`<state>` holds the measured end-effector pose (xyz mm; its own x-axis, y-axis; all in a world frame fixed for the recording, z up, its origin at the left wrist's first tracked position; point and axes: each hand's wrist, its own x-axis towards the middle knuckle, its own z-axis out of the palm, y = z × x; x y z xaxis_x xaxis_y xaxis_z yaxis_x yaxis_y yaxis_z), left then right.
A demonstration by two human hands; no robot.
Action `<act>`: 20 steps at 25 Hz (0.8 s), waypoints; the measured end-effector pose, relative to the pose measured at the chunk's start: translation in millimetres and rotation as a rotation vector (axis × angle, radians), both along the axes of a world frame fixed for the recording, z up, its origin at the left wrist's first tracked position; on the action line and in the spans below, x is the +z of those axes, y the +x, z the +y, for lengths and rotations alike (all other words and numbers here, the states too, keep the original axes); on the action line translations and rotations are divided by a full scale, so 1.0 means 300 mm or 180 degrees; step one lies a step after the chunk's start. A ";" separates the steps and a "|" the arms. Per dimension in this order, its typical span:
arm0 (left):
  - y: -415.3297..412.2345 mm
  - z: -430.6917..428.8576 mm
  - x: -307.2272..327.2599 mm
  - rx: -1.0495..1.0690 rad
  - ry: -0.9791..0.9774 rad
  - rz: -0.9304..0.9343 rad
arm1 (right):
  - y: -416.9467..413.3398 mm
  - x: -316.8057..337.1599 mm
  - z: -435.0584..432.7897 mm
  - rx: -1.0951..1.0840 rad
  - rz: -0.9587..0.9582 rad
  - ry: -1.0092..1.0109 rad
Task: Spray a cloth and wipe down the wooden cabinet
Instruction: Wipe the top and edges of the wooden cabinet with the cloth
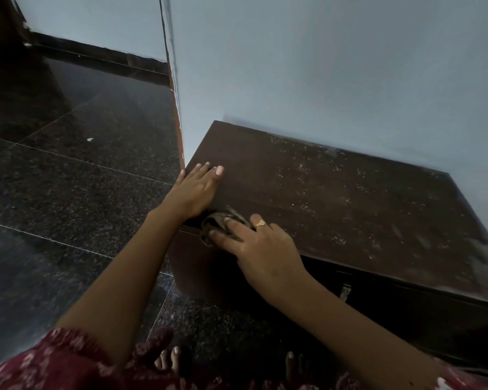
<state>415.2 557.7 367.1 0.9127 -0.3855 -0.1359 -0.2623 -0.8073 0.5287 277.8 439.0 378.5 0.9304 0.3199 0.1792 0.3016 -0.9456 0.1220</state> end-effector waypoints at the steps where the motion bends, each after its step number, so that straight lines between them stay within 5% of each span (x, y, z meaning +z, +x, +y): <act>1: 0.000 -0.001 -0.003 -0.0061 0.0151 -0.0008 | -0.010 -0.007 -0.029 0.0007 -0.0026 -0.0010; 20: 0.026 -0.079 -0.033 -0.0206 0.0709 -0.0778 | 0.719 0.058 -0.303 -0.1401 0.0441 0.0419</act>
